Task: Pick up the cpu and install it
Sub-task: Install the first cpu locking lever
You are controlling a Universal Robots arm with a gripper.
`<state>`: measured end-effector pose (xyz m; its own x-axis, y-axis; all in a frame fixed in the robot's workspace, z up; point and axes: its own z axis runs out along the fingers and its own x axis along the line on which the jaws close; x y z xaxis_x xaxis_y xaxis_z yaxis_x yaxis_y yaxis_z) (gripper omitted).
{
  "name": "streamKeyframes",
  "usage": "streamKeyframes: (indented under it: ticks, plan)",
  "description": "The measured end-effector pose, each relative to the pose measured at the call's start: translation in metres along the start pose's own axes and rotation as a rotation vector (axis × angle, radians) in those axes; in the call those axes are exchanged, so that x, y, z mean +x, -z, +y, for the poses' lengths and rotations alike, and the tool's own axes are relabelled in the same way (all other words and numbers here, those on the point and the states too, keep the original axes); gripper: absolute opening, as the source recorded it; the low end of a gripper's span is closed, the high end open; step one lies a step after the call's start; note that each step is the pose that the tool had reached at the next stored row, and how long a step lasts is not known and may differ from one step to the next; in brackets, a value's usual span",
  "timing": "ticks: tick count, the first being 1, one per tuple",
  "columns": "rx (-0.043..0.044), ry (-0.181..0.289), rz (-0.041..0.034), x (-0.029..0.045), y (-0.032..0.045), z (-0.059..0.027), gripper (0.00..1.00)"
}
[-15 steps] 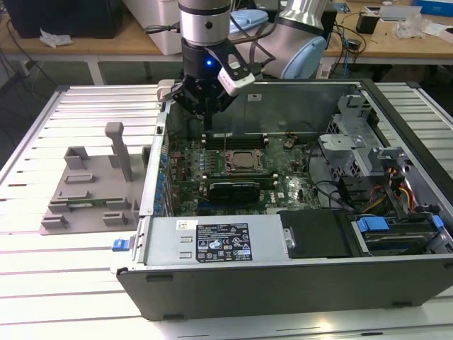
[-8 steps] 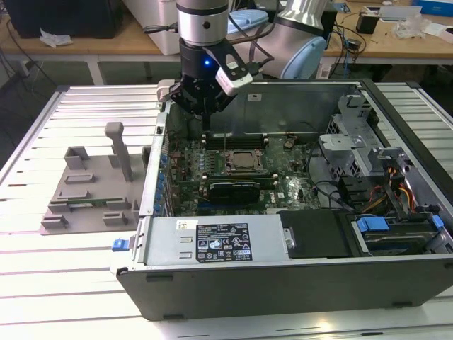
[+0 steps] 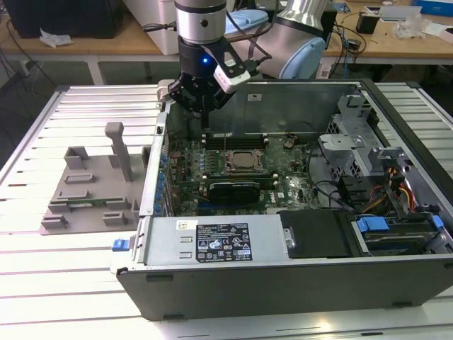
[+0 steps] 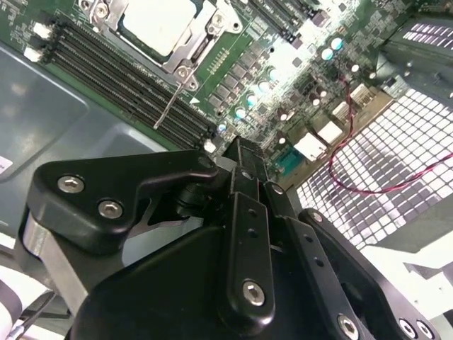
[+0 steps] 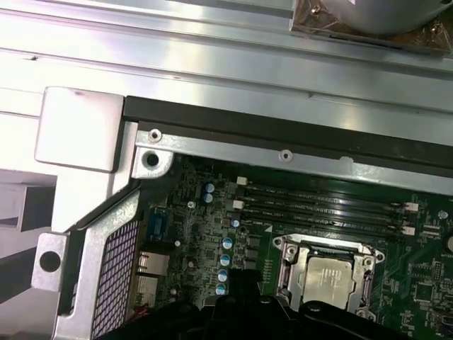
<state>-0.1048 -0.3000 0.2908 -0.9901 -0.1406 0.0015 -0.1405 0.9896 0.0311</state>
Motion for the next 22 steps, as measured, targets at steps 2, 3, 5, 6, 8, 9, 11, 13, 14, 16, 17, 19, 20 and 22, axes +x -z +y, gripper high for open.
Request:
streamKeyframes:
  ticks: [2, 3, 5, 6, 8, 9, 11, 13, 14, 16, 17, 19, 20, 22]
  plan:
    - [0.0, 0.0, -0.0001, -0.0008, -0.0003, 0.0048, 0.1]
    - [0.0001, 0.0, -0.0001, -0.0015, -0.0006, 0.0082, 0.1]
    - [0.0001, 0.0, 0.0, -0.0034, -0.0009, 0.0116, 0.1]
    - [0.0001, 0.0, 0.0001, -0.0058, -0.0011, 0.0126, 0.1]
    - [0.0001, 0.0, 0.0003, -0.0102, -0.0014, 0.0126, 0.1]
    - [-0.0001, 0.0, 0.0007, -0.0136, -0.0017, 0.0124, 0.1]
    - [-0.0003, 0.0, 0.0014, -0.0178, -0.003, 0.012, 0.1]
    - [-0.0004, 0.0, 0.002, -0.0201, -0.0047, 0.0117, 0.1]
    - [-0.0004, 0.0, 0.0026, -0.0217, -0.0063, 0.0115, 0.1]
    - [-0.0004, 0.0, 0.0033, -0.0232, -0.0088, 0.0112, 0.1]
    - [-0.0004, 0.0, 0.0038, -0.0241, -0.0113, 0.011, 0.1]
    - [-0.0006, 0.0, 0.0043, -0.0253, -0.0143, 0.0108, 0.1]
    - [-0.0005, 0.0, 0.0046, -0.0262, -0.0151, 0.0107, 0.1]
    - [-0.0006, 0.0, 0.0044, -0.0273, -0.0158, 0.0105, 0.1]
